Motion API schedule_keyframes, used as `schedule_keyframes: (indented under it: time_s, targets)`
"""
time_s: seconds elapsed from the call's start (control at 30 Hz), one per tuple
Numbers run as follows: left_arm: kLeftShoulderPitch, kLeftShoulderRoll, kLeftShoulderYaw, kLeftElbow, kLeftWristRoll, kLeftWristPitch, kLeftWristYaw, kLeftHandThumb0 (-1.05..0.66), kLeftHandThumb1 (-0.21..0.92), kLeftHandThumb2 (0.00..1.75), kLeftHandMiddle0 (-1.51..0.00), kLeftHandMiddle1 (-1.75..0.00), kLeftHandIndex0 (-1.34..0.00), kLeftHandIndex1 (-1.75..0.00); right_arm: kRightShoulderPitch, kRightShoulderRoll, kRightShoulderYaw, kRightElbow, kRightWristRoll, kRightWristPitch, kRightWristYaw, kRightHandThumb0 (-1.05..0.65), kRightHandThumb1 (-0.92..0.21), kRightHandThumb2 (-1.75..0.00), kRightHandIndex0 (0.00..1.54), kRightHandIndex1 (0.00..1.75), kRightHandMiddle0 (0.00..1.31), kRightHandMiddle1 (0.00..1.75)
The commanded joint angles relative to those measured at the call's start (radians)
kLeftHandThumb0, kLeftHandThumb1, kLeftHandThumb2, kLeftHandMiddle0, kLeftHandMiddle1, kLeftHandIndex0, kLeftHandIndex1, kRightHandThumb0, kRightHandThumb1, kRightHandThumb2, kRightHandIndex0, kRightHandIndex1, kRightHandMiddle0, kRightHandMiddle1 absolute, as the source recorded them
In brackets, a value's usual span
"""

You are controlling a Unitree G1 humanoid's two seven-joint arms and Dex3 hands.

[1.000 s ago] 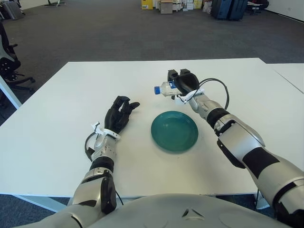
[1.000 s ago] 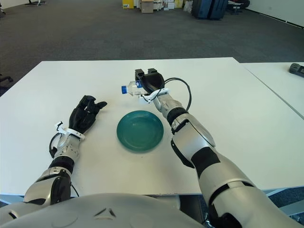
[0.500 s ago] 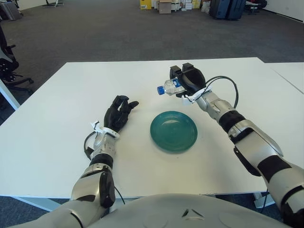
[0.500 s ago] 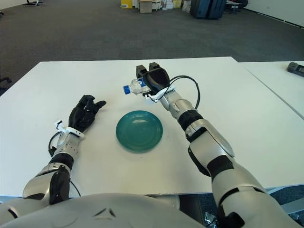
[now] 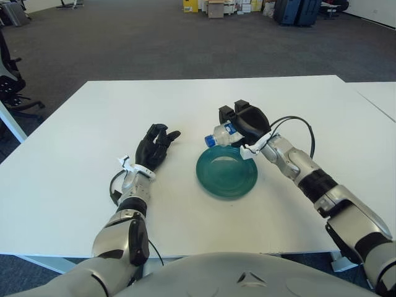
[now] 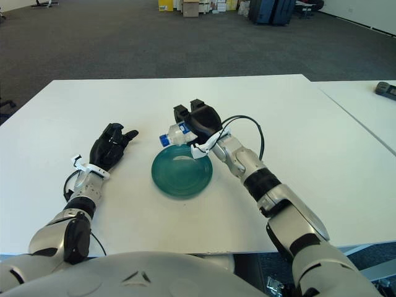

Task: Put the bottle into the plate.

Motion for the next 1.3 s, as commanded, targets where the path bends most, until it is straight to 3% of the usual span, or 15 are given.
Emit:
schedule_keyframes:
  time_s: [0.0,0.23,0.7,1.27]
  targets:
    - [0.002,0.004,0.005,0.026,0.006,0.016,0.000,-0.36,0.92,0.52,-0.53,-1.31,-0.20,-1.75,0.026,-0.035,-0.042,-0.087,-0.010,0.027,0.049,0.00,-0.13,-1.54,0.75,1.73,0.52,1.75]
    - [-0.002,0.008,0.003,0.033,0.010,0.011,-0.005,-0.36,0.92,0.52,-0.54,-1.31,-0.20,-1.75,0.090,-0.055,-0.034,-0.114,-0.048,0.006,0.027,0.00,-0.13,-1.53,0.76,1.72,0.51,1.75]
    - [-0.004,0.009,0.004,0.034,0.010,0.009,0.001,-0.36,0.92,0.52,-0.54,-1.30,-0.20,-1.75,0.153,-0.081,-0.033,-0.143,-0.134,-0.061,-0.038,0.00,-0.01,-1.65,0.86,1.67,0.62,1.75]
    - [-0.009,0.015,0.001,0.041,0.013,0.011,-0.008,-0.36,0.92,0.52,-0.55,-1.30,-0.20,-1.75,0.203,-0.071,-0.063,-0.203,-0.080,-0.083,0.096,0.00,-0.09,-1.57,0.80,1.70,0.55,1.75]
